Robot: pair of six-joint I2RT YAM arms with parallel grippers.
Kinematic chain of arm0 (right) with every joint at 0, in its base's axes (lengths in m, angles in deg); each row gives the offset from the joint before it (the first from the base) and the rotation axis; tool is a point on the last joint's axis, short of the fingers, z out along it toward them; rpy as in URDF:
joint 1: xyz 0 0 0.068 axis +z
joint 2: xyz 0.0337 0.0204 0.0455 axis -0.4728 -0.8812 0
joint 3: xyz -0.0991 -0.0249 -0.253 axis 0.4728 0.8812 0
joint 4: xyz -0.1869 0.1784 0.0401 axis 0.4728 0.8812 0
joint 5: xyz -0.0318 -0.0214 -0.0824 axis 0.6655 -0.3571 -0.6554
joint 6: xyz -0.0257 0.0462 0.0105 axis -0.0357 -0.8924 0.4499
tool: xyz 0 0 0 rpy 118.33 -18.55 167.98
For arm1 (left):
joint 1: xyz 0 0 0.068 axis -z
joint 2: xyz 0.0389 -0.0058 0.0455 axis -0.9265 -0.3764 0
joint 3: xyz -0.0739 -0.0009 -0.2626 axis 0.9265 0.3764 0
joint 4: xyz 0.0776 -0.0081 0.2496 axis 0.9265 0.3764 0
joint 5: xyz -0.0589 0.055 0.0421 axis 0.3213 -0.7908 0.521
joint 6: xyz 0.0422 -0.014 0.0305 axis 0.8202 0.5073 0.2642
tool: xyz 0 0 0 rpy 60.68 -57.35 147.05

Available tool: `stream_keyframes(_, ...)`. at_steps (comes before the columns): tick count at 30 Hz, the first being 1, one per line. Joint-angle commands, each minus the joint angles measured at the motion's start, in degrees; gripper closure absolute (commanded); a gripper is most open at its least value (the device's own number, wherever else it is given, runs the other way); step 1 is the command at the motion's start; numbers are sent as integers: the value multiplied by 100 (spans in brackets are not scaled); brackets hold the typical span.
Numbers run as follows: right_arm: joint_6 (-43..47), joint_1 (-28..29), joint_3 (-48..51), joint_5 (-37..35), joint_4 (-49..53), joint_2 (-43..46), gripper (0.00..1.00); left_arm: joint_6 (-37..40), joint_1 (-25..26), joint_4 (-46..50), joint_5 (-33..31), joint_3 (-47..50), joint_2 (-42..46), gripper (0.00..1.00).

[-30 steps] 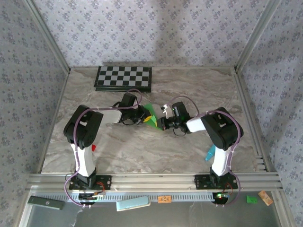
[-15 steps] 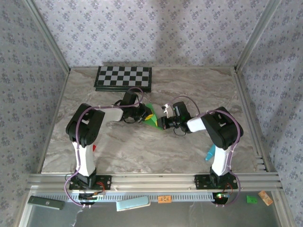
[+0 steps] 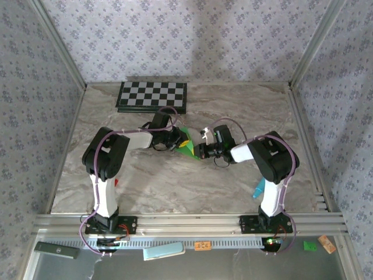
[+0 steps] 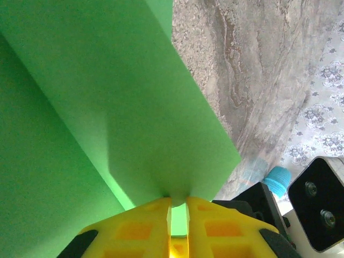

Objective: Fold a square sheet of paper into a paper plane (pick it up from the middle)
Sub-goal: Fourth fold the wing at the center of the table.

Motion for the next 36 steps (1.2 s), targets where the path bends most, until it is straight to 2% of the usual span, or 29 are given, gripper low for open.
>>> stream_keyframes(1, -116, -92, -81, -110, 528, -222, 93, 114, -16, 129, -44, -102, 5, 85)
stream_keyframes(15, -434, -138, -513, -28, 1533, -326, 94, 70, -269, -303, -326, 481, 628, 85)
stream_keyframes(23, -454, -143, -630, -40, 1735, -355, 94, -41, -220, -728, -4, 505, 441, 84)
stream_keyframes(36, -428, -173, -672, -64, 1852, -377, 93, -10, -70, -718, 189, 221, 66, 85)
